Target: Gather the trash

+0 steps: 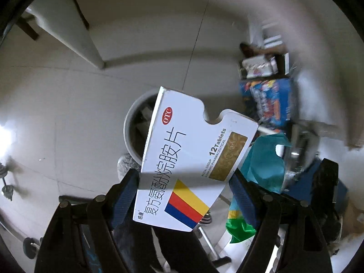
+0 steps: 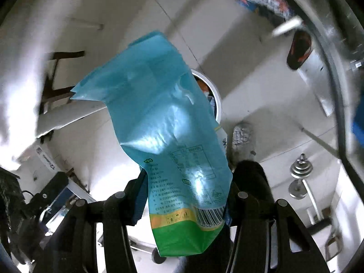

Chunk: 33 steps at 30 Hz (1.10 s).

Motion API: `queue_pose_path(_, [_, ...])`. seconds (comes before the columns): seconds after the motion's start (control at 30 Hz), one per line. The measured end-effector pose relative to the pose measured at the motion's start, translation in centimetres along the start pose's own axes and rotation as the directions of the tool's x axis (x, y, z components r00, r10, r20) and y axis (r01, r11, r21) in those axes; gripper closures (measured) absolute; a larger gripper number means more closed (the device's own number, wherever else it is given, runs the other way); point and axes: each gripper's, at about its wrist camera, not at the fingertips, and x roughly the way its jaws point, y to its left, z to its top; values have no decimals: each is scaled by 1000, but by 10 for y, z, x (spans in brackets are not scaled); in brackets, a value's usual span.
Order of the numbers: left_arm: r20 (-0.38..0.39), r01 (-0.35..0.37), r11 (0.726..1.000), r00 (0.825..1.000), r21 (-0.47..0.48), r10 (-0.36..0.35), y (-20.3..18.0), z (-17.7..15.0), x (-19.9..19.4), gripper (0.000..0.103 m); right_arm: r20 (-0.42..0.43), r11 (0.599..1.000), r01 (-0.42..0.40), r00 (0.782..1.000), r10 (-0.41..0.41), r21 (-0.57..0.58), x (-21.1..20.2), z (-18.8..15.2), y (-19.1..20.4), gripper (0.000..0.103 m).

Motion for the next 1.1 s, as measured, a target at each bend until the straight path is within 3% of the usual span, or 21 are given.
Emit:
queue_pose_path(0.1, [-59, -31, 999, 998, -26, 29, 18, 27, 65, 23, -27, 1000, 8, 1000, -8, 12, 55, 37, -12, 49])
queue_pose_path(0.27, [-100, -1, 998, 995, -69, -6, 42, 38, 122, 20, -53, 999, 39, 998, -41, -29, 122, 71, -15, 48])
queue_pose_path(0.33, [-107, -12, 998, 994, -69, 5, 48, 37, 131, 0, -65, 999, 40, 997, -42, -33, 143, 81, -13, 43])
queue_pose_path(0.37, [-107, -19, 998, 994, -64, 12, 53, 35, 132, 0, -73, 999, 37, 997, -40, -30, 151, 85, -14, 40])
queue_pose_path(0.5, [-92, -61, 997, 994, -46, 57, 69, 22, 119, 0, -82, 999, -16, 997, 14, -33, 166, 91, -12, 3])
queue_pose_path(0.67, [4, -166, 986, 986, 1, 166, 67, 3, 91, 0, -105, 995, -60, 993, 51, -85, 162, 82, -4, 0])
queue_pose_path(0.8, [121, -291, 954, 952, 70, 281, 48, -19, 57, 0, -15, 974, 83, 996, -88, -211, 144, 58, 3, 0])
queue_pose_path(0.87, [154, -313, 946, 942, 90, 297, 38, -30, 42, 0, 47, 952, 163, 987, -157, -260, 126, 44, 16, 0])
queue_pose_path(1.1, [206, -322, 939, 933, 118, 294, -7, -72, -29, 0, 200, 909, 289, 951, -236, -301, 38, -5, 33, 0])
